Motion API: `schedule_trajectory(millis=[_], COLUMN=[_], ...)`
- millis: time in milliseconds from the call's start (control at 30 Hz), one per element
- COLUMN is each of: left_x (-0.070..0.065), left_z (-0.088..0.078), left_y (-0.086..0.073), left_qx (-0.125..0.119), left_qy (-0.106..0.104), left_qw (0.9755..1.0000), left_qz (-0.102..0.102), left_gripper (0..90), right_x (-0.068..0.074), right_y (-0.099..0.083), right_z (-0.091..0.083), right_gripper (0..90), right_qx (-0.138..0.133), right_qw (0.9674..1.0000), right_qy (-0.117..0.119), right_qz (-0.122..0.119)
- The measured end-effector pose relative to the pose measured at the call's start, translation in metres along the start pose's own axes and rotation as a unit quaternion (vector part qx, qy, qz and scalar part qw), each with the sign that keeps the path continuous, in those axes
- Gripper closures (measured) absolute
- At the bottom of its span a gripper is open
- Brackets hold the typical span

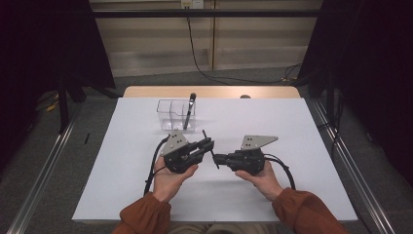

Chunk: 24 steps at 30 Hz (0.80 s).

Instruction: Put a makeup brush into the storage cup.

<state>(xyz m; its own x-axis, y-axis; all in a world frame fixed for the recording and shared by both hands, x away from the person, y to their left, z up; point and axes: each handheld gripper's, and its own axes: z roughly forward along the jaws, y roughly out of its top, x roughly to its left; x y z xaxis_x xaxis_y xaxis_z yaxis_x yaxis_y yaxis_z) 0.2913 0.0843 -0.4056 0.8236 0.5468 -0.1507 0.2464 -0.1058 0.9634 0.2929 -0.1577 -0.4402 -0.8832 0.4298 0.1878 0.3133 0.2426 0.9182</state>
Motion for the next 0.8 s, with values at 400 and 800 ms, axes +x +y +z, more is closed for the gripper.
schedule_trajectory(millis=[400,800], left_x=[-0.0007,-0.0032], left_z=[0.0022,0.0040], left_y=[0.0010,0.0030], left_qx=[-0.001,0.003], left_qy=[-0.027,-0.031], left_qw=[0.9995,0.9995], left_qz=[-0.018,-0.012], left_gripper=[84.7,85.9], right_x=[0.0011,-0.0007], right_y=[-0.0004,-0.0003], right_z=[0.0019,0.0016], right_gripper=[86.1,84.8], right_qx=[0.001,-0.002], right_qw=[1.0000,0.9999], right_qy=[0.002,0.008], right_qz=[0.000,0.007])
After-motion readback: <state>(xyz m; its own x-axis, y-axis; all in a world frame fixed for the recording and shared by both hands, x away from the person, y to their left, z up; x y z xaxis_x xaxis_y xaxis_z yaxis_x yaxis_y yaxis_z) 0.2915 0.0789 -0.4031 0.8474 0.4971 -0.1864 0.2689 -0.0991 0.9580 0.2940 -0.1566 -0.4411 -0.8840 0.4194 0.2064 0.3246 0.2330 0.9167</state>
